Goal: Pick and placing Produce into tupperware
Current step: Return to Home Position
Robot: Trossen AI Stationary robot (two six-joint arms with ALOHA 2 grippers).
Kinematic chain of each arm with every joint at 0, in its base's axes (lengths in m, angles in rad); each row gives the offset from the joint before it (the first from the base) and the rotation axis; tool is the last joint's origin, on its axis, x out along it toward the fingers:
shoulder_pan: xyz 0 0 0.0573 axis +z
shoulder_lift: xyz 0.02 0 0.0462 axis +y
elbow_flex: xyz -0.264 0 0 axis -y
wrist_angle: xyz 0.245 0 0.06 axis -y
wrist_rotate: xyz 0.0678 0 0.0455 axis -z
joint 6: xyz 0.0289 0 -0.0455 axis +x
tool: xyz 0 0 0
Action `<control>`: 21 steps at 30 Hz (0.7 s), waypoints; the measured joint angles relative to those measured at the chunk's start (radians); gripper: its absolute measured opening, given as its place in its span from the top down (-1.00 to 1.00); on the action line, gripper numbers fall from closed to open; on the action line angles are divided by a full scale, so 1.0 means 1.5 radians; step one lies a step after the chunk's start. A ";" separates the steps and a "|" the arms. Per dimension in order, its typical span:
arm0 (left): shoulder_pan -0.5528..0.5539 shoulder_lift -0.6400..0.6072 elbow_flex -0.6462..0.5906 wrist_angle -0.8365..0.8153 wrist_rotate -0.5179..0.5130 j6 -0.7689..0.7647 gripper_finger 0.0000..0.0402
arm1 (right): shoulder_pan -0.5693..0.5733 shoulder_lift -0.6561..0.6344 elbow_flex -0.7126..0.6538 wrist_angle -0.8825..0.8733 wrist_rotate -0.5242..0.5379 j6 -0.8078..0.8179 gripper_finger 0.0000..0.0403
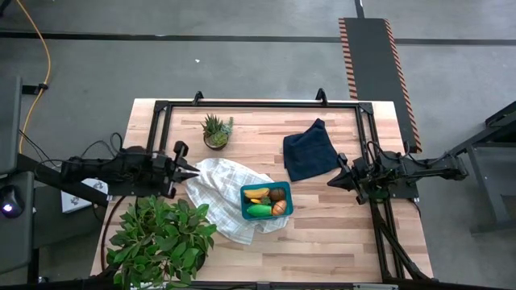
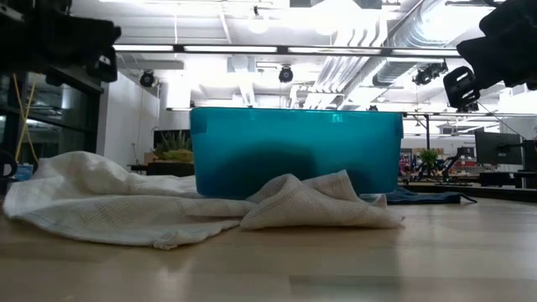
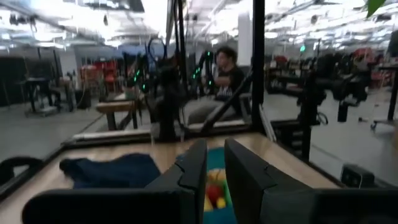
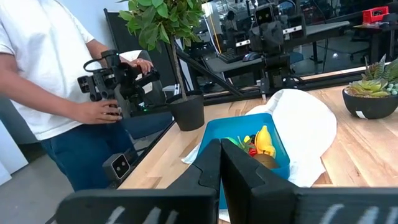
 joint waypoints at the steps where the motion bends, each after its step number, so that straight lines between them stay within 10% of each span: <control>1: 0.000 0.000 0.000 -0.010 -0.001 0.000 0.77 | 0.000 0.000 0.000 0.000 0.000 0.000 1.00; 21: 0.000 0.000 0.000 -0.082 -0.055 -0.023 0.77 | 0.000 0.000 0.000 0.000 -0.001 0.000 1.00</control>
